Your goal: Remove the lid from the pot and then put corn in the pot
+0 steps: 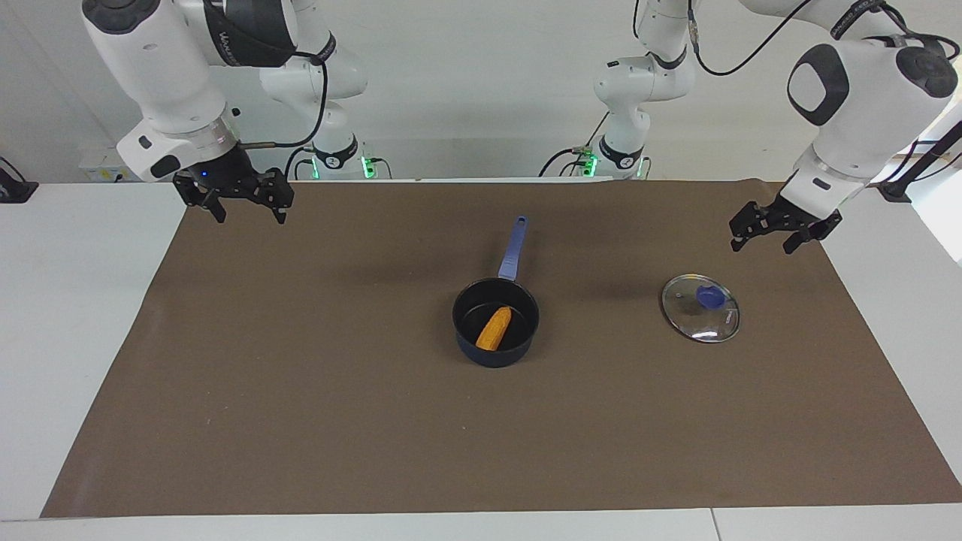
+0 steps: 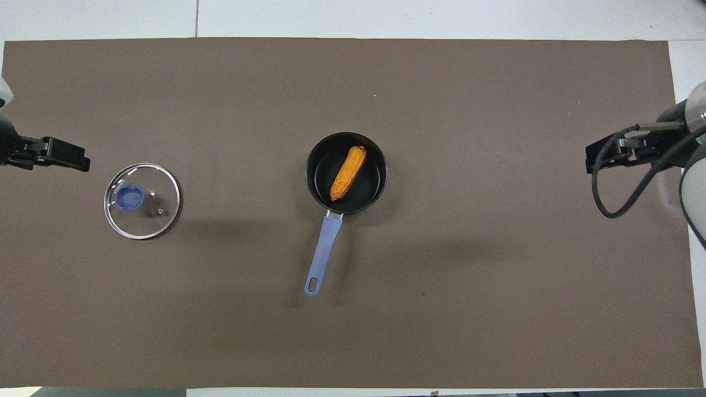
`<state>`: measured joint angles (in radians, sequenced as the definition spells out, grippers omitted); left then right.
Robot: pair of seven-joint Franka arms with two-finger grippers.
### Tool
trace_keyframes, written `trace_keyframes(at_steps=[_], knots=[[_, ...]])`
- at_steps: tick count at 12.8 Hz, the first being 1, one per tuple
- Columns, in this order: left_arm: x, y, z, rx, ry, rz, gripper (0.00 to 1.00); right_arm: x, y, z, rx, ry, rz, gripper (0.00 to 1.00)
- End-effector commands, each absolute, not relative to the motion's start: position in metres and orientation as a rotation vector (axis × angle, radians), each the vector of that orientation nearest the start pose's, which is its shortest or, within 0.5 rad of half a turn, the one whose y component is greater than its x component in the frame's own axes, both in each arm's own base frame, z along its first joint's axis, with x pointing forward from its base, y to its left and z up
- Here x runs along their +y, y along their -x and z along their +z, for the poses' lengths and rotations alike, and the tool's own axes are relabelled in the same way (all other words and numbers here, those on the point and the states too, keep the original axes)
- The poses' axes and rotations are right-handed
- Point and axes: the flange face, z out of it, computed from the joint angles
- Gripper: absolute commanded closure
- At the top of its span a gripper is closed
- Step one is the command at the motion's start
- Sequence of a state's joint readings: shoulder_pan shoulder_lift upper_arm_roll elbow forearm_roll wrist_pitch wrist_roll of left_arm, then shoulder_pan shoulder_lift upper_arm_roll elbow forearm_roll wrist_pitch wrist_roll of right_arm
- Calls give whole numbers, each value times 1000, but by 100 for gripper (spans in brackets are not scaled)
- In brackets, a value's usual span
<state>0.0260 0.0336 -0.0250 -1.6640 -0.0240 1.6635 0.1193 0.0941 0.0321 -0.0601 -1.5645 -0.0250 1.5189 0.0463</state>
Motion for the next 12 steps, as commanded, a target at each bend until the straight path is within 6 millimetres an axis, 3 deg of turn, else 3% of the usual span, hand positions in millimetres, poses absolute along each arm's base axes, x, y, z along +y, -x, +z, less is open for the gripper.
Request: trace_keyframes(at_steps=[1,5,7,10,12], knots=[[-20,-540,594,137,3140,96,0,6,-539,610,-15,3159,106,0],[-32,-522,591,116,3134,197,0,-6,-534,613,-3,3176,144,0],[-35,-522,593,123,3136,193,0,-14,-527,598,18,3168,154,0],[-41,-524,597,140,3136,167,0,-15,-526,616,28,3162,163,0],[-41,-525,596,140,3136,166,0,-19,-525,617,40,3157,168,0]])
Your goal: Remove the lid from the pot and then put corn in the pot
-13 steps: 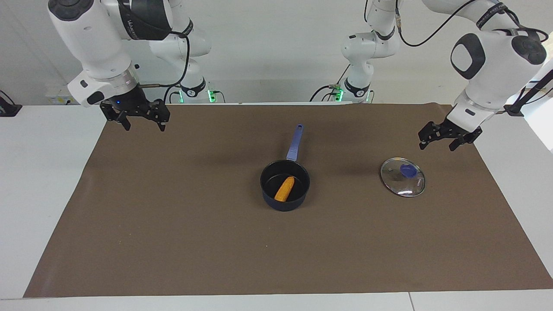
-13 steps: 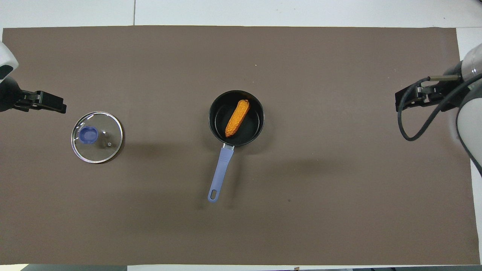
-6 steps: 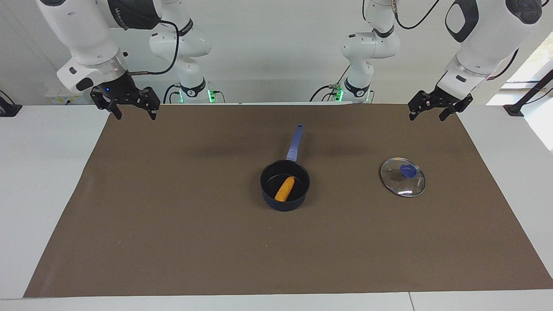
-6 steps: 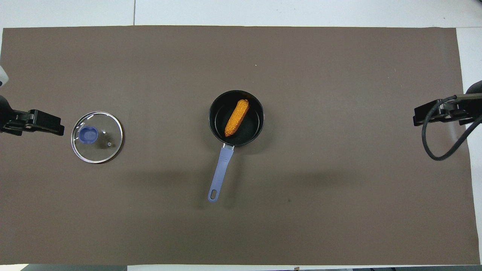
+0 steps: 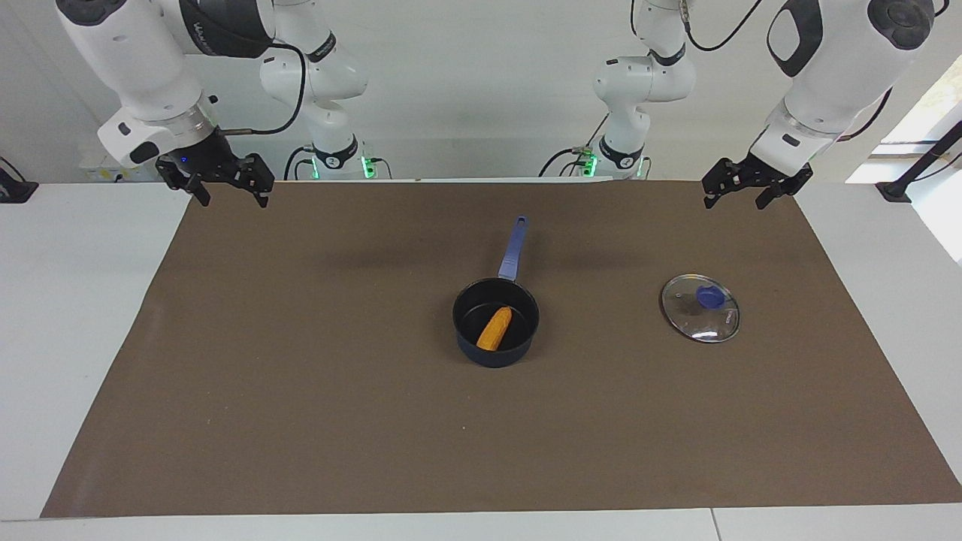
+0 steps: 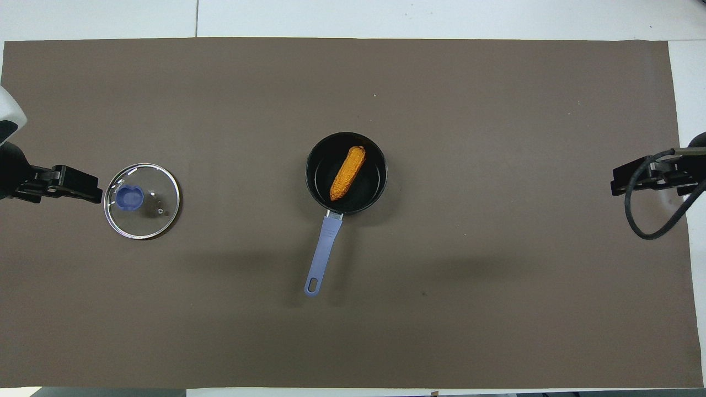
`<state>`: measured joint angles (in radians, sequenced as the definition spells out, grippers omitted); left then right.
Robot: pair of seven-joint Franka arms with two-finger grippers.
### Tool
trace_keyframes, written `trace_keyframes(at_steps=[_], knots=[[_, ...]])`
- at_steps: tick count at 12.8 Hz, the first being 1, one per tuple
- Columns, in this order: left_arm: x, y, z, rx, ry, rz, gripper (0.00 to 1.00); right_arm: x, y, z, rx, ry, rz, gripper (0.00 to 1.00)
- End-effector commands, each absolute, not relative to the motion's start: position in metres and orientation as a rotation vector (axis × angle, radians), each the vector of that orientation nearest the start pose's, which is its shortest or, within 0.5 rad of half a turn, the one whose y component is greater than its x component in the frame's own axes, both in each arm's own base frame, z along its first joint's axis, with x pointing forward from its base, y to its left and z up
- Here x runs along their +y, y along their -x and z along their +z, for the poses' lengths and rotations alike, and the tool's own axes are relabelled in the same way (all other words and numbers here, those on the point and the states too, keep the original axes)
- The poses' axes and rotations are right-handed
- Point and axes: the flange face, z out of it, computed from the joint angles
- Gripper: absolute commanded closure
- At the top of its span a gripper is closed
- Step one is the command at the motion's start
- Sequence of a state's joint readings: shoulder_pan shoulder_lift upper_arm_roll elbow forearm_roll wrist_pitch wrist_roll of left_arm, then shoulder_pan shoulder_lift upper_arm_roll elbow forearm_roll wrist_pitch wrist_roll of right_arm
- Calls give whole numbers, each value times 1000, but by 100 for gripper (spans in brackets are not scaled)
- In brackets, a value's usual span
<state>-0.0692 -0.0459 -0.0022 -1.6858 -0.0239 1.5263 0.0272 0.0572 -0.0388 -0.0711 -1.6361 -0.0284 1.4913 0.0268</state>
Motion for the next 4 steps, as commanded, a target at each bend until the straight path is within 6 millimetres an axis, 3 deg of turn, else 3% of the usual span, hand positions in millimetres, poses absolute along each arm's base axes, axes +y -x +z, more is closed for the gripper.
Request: trace_keyframes(at_steps=[1,4], knots=[[-42,-525,596,142,3138,162,0,-18,-525,619,42,3156,158,0],[-42,-524,597,145,3138,159,0,-17,-527,620,59,3159,124,0]])
